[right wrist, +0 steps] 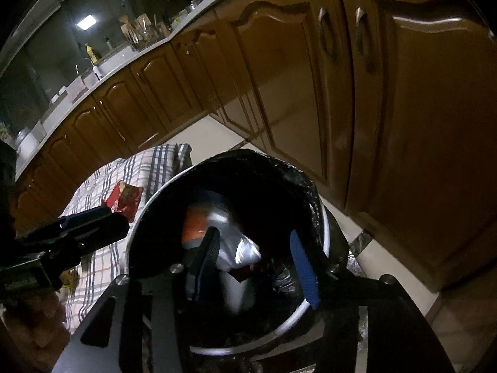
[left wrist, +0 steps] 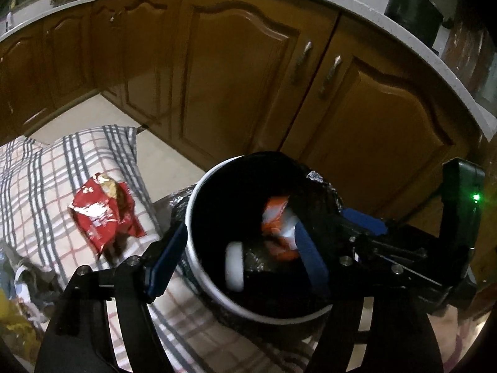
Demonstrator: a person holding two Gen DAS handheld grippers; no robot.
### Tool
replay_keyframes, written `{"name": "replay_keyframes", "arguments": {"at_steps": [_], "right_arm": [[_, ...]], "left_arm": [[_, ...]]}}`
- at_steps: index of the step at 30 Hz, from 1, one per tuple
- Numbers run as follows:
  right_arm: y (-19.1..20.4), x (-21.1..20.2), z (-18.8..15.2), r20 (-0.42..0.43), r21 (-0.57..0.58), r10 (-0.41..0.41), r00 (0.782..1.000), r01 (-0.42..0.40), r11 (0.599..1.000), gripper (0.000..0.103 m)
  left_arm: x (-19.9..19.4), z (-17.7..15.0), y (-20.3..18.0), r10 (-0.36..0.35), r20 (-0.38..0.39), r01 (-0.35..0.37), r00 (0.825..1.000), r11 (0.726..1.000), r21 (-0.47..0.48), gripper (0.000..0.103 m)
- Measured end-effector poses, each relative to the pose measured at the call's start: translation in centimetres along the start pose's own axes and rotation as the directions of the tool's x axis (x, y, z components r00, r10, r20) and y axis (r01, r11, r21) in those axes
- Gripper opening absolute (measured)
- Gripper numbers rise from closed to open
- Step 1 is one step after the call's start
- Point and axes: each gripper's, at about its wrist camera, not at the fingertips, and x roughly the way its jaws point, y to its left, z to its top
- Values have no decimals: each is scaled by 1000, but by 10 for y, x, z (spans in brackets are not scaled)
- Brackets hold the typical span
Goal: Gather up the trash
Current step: 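Carry both items over the bin and open both tools to drop them, then move both open tools back over the table toward the remaining trash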
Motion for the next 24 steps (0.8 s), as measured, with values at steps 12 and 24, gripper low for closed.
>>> {"name": "replay_keyframes", "arguments": {"at_steps": [12, 24], "right_arm": [[13, -28, -25, 108, 33, 45, 993, -49, 998, 81], [70, -41, -40, 170, -27, 135, 976, -133, 991, 94]], "left_arm": [[-60, -40, 46, 57, 91, -46, 994, 991, -122, 76], [-115, -74, 101, 159, 139, -130, 977, 972, -194, 77]]}}
